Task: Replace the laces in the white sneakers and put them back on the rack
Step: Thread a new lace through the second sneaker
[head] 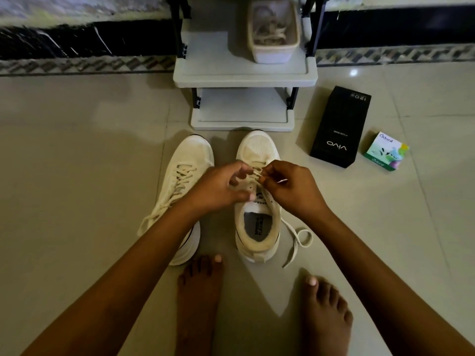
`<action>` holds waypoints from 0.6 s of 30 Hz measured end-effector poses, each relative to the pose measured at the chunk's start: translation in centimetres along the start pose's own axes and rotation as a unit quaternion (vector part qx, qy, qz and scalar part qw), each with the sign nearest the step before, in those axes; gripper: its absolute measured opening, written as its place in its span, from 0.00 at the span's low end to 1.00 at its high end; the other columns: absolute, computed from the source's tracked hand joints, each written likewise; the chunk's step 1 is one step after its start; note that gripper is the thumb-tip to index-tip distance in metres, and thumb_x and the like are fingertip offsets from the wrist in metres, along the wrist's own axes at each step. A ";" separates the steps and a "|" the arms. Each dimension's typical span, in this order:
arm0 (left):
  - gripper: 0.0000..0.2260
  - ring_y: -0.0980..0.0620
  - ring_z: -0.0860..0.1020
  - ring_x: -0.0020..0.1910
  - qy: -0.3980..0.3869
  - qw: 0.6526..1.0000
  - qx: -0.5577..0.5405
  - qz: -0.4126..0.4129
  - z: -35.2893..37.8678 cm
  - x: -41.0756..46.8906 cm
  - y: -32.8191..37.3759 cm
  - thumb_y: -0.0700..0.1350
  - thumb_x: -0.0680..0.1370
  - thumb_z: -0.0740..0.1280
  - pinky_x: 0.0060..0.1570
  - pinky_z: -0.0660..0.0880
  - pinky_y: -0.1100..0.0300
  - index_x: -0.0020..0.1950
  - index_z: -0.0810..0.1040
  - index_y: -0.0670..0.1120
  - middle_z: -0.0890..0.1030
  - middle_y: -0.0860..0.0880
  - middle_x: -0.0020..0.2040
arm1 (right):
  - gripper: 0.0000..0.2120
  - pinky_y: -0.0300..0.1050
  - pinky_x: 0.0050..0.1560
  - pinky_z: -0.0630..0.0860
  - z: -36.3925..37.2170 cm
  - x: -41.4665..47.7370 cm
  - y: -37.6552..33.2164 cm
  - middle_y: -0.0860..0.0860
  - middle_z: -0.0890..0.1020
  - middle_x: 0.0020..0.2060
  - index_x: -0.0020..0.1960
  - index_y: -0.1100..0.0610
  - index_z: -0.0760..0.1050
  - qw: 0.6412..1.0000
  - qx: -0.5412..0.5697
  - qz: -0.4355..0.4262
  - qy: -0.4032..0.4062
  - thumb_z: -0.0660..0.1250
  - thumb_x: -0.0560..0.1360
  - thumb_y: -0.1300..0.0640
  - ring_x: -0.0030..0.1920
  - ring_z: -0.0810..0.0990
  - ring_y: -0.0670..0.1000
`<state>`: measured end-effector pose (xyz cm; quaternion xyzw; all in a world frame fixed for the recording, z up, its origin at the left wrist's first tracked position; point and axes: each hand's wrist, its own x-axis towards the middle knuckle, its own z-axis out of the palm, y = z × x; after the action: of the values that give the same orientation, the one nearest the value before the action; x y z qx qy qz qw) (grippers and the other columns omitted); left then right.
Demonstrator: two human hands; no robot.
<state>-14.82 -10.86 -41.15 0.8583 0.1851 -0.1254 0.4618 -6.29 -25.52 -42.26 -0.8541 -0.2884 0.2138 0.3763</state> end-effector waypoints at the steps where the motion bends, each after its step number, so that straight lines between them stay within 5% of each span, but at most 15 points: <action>1: 0.22 0.54 0.74 0.57 -0.024 0.999 0.018 -0.012 0.5 -0.1 -0.3 0.48 0.72 0.73 0.53 0.72 0.62 0.64 0.72 0.51 0.75 0.52 0.59 | 0.05 0.40 0.48 0.76 0.0 0.0 0.1 0.51 0.82 0.46 0.50 0.57 0.80 1.000 -0.006 -0.005 0.000 0.68 0.75 0.59 0.45 0.79 0.49; 7: 0.14 0.51 0.77 0.55 0.025 0.999 0.040 0.005 1.3 -0.3 -0.6 0.44 0.76 0.68 0.56 0.74 0.58 0.61 0.77 0.45 0.79 0.47 0.56 | 0.07 0.29 0.47 0.73 0.6 -0.3 0.0 0.51 0.84 0.47 0.52 0.57 0.82 1.000 0.018 -0.011 0.011 0.68 0.75 0.58 0.45 0.81 0.47; 14: 0.13 0.50 0.78 0.54 0.034 0.981 -0.150 -0.122 0.9 0.1 -0.4 0.34 0.75 0.65 0.58 0.74 0.56 0.57 0.80 0.43 0.80 0.48 0.51 | 0.07 0.34 0.42 0.70 1.5 -0.8 0.4 0.52 0.83 0.47 0.51 0.56 0.82 0.996 -0.085 -0.015 0.011 0.67 0.75 0.57 0.42 0.77 0.47; 18: 0.12 0.50 0.78 0.52 0.037 0.964 -0.215 -0.149 1.0 0.1 -0.7 0.32 0.75 0.63 0.54 0.75 0.58 0.53 0.81 0.43 0.81 0.47 0.48 | 0.08 0.26 0.35 0.60 2.2 -0.9 -0.1 0.53 0.82 0.47 0.51 0.57 0.81 0.993 -0.111 -0.022 0.015 0.66 0.76 0.56 0.39 0.70 0.45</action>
<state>-15.07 -11.26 -42.27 0.7056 0.3507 -0.1182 0.6043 -8.21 -24.92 -43.44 -0.8870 -0.3236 0.1593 0.2884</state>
